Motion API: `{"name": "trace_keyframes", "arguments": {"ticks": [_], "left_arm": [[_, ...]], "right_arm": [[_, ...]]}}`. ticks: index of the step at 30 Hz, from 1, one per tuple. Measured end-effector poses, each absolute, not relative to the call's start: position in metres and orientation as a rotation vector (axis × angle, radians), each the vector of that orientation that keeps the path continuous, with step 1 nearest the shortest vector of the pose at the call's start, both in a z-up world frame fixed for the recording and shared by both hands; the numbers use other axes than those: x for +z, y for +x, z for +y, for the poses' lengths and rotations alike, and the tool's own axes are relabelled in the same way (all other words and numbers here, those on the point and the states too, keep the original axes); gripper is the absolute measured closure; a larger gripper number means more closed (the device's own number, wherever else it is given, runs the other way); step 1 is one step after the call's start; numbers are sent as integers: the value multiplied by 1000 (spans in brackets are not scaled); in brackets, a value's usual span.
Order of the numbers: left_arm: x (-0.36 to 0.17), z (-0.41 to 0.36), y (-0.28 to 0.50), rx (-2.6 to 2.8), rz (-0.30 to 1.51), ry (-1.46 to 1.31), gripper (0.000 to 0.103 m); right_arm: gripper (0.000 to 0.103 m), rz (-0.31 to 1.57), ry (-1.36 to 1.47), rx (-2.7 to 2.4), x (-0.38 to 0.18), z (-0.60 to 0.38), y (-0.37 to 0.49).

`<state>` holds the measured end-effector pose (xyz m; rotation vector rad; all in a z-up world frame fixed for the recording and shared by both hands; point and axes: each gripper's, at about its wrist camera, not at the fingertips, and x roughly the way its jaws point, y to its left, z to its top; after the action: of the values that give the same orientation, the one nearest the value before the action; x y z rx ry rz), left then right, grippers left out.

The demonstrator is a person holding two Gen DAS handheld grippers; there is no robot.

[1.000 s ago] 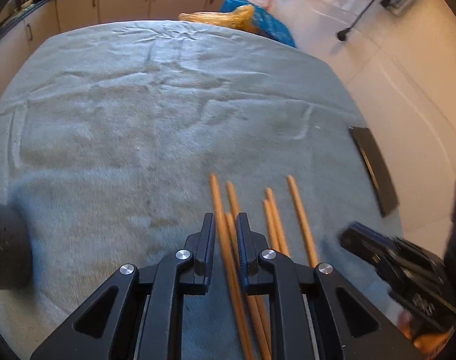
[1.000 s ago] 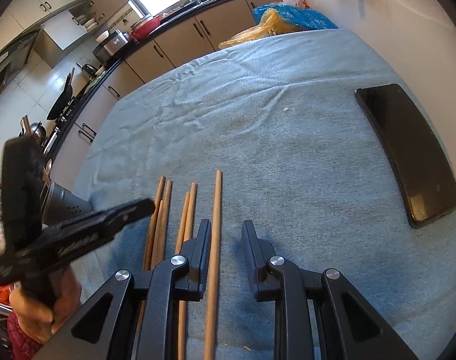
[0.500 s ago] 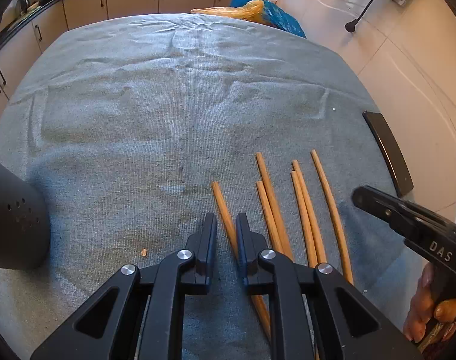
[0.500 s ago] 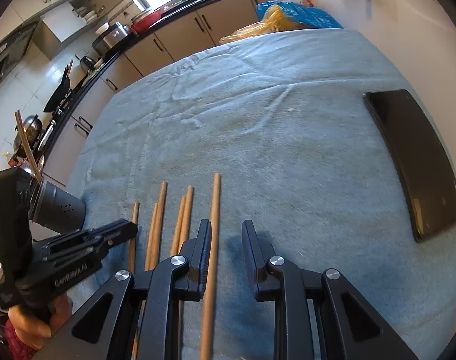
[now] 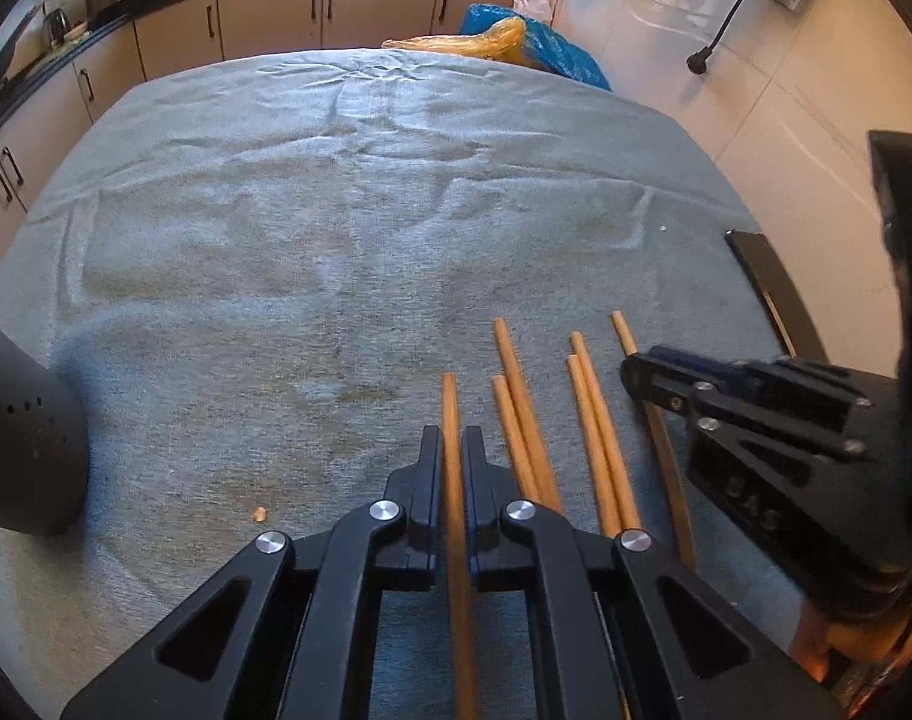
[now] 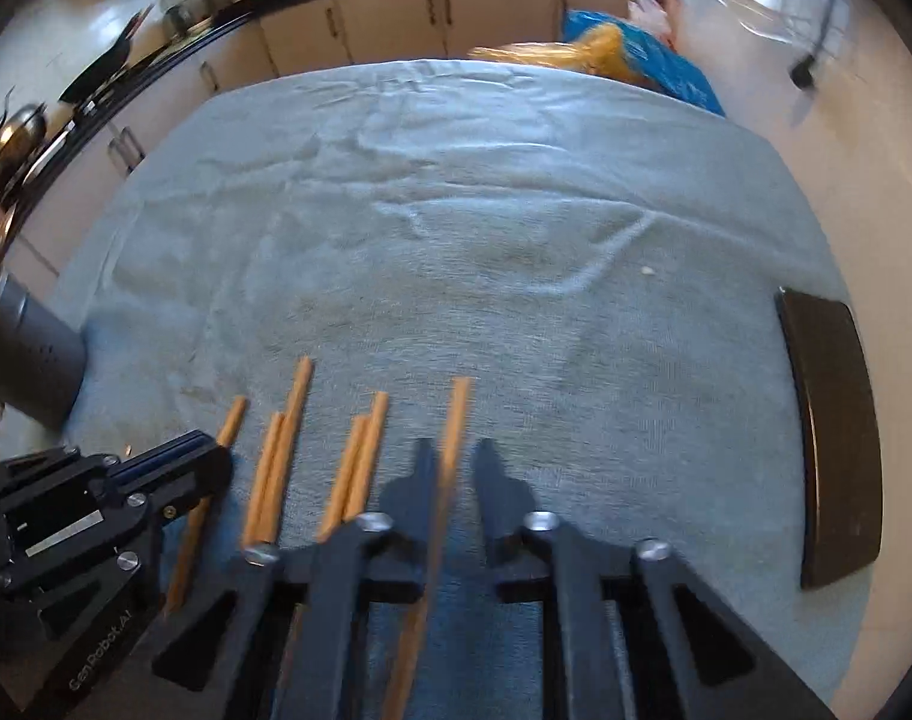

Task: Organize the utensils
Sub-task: 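Close the right tool on a wooden chopstick while the left tool grasps another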

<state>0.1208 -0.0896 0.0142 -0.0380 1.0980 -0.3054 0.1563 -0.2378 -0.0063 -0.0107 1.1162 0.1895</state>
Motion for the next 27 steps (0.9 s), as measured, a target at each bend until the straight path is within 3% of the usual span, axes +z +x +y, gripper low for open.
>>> {"name": "trace_keyframes", "arguments": {"ticks": [6,19,27], "left_arm": [[27,-81,109,-358,1043,-84,98],[91,-65,73,-397,848,-107,98],[127,-46,34,-373,707,-104,98]], "right_arm": [[97,1097,55,207,-1,-250,147],[97,660,220,253,109,-281,51],[97,514,245,248,133,-281,10]]}}
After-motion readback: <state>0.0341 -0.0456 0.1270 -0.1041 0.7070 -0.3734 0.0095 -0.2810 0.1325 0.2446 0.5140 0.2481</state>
